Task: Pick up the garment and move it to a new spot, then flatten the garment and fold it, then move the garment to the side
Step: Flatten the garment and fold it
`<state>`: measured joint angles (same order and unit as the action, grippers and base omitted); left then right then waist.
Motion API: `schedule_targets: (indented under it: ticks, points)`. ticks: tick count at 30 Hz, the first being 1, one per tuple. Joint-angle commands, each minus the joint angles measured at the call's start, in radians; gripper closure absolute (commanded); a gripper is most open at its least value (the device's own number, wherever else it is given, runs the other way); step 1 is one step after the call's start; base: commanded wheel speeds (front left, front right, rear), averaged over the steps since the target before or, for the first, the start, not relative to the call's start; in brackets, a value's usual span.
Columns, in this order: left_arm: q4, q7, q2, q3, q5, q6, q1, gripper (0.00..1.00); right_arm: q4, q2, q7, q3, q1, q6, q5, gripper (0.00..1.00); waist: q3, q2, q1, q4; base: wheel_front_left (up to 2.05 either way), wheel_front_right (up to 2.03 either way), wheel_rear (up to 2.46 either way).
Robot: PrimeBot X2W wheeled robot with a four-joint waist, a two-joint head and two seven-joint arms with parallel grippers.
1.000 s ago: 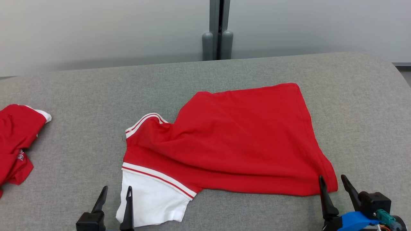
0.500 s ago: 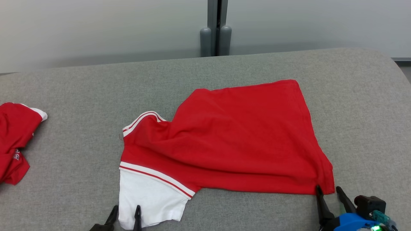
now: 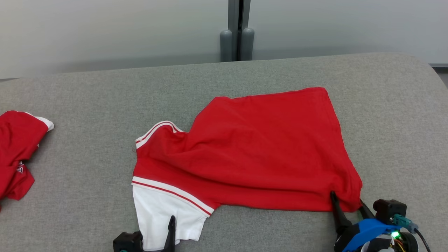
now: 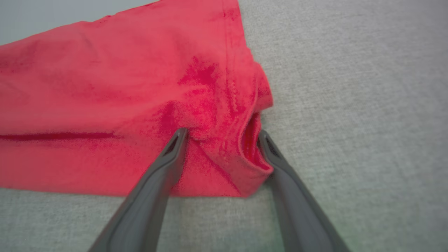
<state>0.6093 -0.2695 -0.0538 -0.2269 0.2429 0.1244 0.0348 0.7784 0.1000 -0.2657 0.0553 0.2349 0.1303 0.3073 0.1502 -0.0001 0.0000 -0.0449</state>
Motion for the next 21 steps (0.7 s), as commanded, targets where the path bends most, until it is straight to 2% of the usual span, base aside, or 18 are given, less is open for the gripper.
schedule_targets:
  ticks: [1,2,3,4,14,18,21]
  points:
    - [0.025,0.010,0.006,-0.024,0.021,0.010,0.011,0.00,0.012,-0.007,0.002,0.025,0.011,0.001,0.022,0.36,0.000,0.0001,0.0000,0.001,0.00,0.00,0.00]
    - [0.031,0.010,0.002,-0.032,0.029,0.010,0.019,0.21,0.012,-0.007,0.002,0.042,0.016,0.001,0.029,0.77,0.000,0.0001,0.0000,0.002,0.00,0.00,0.00]
    - [0.033,0.010,0.000,-0.039,0.039,0.011,0.028,0.78,0.005,-0.005,0.002,0.052,0.021,0.001,0.039,1.00,0.001,0.0001,0.0000,0.002,0.00,0.00,0.00]
    - [0.029,0.010,0.002,-0.043,0.052,0.011,0.033,1.00,-0.011,-0.001,0.002,0.060,0.025,0.001,0.046,1.00,0.000,0.0001,0.0000,0.003,0.00,0.00,0.00]
    - [-0.183,0.005,-0.015,-0.015,0.143,0.006,0.093,1.00,-0.239,0.013,0.001,0.081,0.038,0.001,0.125,1.00,0.013,0.0001,0.0000,-0.002,0.00,0.00,0.00]
    - [-0.233,0.005,-0.039,-0.015,0.215,0.006,0.197,1.00,-0.303,0.033,0.001,0.104,0.116,0.001,0.143,1.00,0.045,0.0001,0.0000,-0.005,0.00,0.00,0.00]
    - [-0.226,0.005,-0.070,-0.033,0.274,0.006,0.336,1.00,-0.304,0.047,0.001,0.120,0.232,0.001,0.164,1.00,0.091,0.0001,0.0000,-0.008,0.00,0.00,0.00]
